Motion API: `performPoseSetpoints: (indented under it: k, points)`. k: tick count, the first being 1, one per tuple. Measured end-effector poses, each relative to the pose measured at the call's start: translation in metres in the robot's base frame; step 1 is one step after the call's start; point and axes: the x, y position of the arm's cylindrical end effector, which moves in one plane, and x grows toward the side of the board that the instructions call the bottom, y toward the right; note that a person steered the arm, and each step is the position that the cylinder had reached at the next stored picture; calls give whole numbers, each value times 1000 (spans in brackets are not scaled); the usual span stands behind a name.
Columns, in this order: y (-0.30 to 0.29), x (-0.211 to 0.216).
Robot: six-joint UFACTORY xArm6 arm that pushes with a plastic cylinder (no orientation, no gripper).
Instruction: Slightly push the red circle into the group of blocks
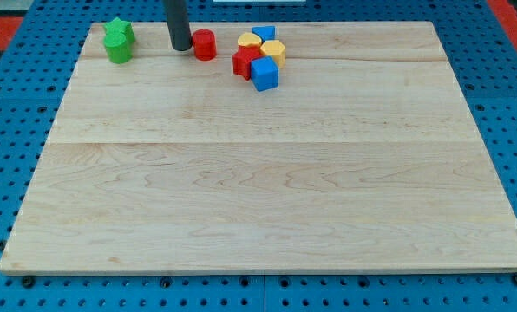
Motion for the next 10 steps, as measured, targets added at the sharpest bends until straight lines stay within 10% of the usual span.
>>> performPoseSetpoints:
  k: [10]
  points:
    - [155, -54]
